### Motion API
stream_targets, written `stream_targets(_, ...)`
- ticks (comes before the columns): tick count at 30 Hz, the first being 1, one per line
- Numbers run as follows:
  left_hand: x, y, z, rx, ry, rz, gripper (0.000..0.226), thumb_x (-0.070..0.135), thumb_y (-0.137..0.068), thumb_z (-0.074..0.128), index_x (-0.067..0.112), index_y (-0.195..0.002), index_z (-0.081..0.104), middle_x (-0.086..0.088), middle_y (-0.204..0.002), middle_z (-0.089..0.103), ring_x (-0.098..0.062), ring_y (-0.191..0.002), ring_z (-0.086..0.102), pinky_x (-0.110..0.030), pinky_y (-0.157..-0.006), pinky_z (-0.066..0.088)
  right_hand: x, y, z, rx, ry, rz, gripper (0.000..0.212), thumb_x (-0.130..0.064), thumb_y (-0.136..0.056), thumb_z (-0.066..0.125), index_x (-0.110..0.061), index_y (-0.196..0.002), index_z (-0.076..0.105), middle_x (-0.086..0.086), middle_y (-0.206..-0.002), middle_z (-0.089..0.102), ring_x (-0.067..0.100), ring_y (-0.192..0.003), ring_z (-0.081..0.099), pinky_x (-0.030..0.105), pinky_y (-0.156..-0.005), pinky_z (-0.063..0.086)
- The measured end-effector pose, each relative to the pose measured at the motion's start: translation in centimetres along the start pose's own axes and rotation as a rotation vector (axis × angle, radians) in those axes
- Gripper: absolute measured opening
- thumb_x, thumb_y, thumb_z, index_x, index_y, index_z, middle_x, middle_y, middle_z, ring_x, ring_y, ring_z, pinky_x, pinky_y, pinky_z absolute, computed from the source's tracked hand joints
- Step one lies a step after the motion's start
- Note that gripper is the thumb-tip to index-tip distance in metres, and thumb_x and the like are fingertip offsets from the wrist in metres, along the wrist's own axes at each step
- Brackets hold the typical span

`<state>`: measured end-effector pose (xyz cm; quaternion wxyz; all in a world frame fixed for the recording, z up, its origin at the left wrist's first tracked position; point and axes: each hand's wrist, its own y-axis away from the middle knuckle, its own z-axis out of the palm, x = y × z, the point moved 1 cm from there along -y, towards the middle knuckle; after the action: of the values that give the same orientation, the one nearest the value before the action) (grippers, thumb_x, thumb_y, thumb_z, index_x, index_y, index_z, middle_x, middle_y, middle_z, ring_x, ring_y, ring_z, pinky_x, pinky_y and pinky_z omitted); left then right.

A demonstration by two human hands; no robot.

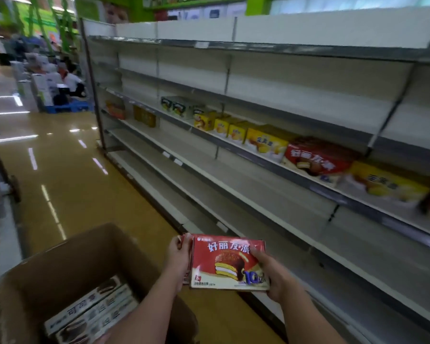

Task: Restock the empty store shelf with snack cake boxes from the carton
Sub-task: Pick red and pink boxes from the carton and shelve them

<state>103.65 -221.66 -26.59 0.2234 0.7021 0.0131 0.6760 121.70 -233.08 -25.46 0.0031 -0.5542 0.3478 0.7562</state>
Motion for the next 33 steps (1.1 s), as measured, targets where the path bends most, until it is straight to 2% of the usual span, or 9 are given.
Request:
stream_targets(3,0.7,1.6,5.7,-0.139,0.012,-0.016,0.033,0.049,-0.098,0.037,0.019,-0.112,0.04,-0.011,-0.083,0.068,-0.028,-0.066,0.068,-0.033,-0.054,0.054,-0.1,2.0,-5.2,0.114,-0.034,-0.04,0.044,-0.034,-0.086,0.064,0.0,-0.113,0.055,0.021,-0.093,0.073,0.031,-0.072,0.071,0.043,-0.074,0.058)
stream_targets(5,1.0,2.4,9.6,-0.292,-0.034,-0.062,0.057,0.061,-0.091,0.035,0.011,-0.116,0.047,-0.014,-0.086,0.07,-0.029,-0.069,0.069,-0.032,-0.052,0.054,-0.2,3.5,-8.8,0.206,-0.1,-0.09,0.049,-0.03,-0.084,0.068,-0.001,-0.119,0.05,0.024,-0.096,0.072,0.035,-0.075,0.071,0.044,-0.071,0.059)
stream_targets(8,0.9,3.8,15.7,-0.608,-0.212,-0.126,0.096,0.085,-0.064,0.046,0.016,-0.13,0.044,-0.013,-0.105,0.071,-0.03,-0.093,0.07,-0.04,-0.079,0.057,-0.7,5.9,-14.5,0.321,-0.194,-0.168,0.059,-0.027,-0.077,0.074,-0.004,-0.124,0.048,0.025,-0.101,0.07,0.041,-0.086,0.07,0.051,-0.075,0.058)
stream_targets(11,0.8,5.7,21.6,-0.751,-0.39,-0.121,0.109,0.065,-0.039,0.084,0.023,-0.13,0.04,-0.006,-0.107,0.071,-0.026,-0.099,0.067,-0.048,-0.097,0.049,-1.6,9.2,-20.0,0.386,-0.182,-0.24,0.052,-0.026,-0.08,0.073,-0.005,-0.123,0.053,0.023,-0.101,0.071,0.041,-0.092,0.069,0.051,-0.082,0.057)
stream_targets(16,0.9,10.0,32.4,-0.813,-0.406,-0.034,0.129,0.047,-0.034,0.094,0.023,-0.138,0.02,-0.01,-0.128,0.057,-0.031,-0.115,0.058,-0.055,-0.102,0.043,-2.5,14.4,-29.2,0.491,-0.122,-0.341,0.028,-0.034,-0.09,0.061,-0.015,-0.111,0.057,0.01,-0.092,0.075,0.029,-0.093,0.069,0.048,-0.1,0.045)
stream_targets(19,0.9,12.7,37.7,-0.855,-0.364,0.041,0.116,0.035,-0.059,0.087,0.018,-0.142,0.009,-0.01,-0.13,0.054,-0.03,-0.122,0.052,-0.052,-0.109,0.035,-2.9,16.1,-34.1,0.542,-0.082,-0.334,0.025,-0.038,-0.094,0.056,-0.02,-0.112,0.056,0.009,-0.099,0.074,0.028,-0.102,0.066,0.05,-0.107,0.039)
stream_targets(22,0.7,14.4,41.8,-0.893,-0.309,0.106,0.085,0.018,-0.077,0.077,0.015,-0.137,0.018,0.002,-0.104,0.06,-0.022,-0.11,0.055,-0.043,-0.106,0.037,-3.4,17.5,-38.1,0.52,-0.062,-0.308,0.026,-0.027,-0.092,0.062,-0.019,-0.116,0.055,0.01,-0.106,0.072,0.03,-0.106,0.064,0.052,-0.105,0.041)
stream_targets(26,1.0,15.7,45.9,-0.899,-0.296,0.191,0.077,0.02,-0.077,0.077,0.016,-0.137,0.029,0.002,-0.107,0.059,-0.021,-0.106,0.057,-0.042,-0.102,0.043,-4.2,18.7,-41.7,0.561,0.046,-0.279,0.05,0.007,-0.081,0.064,-0.011,-0.126,0.048,0.011,-0.116,0.064,0.024,-0.106,0.06,0.041,-0.095,0.045)
stream_targets(33,1.8,15.4,52.6,-0.82,-0.319,0.339,0.069,0.019,-0.077,0.077,0.019,-0.134,0.039,-0.005,-0.125,0.059,-0.024,-0.115,0.057,-0.046,-0.1,0.046,-6.5,18.4,-45.9,0.698,-0.012,-0.39,0.053,0.005,-0.085,0.063,-0.021,-0.124,0.041,0.003,-0.11,0.057,0.02,-0.104,0.055,0.038,-0.091,0.044)
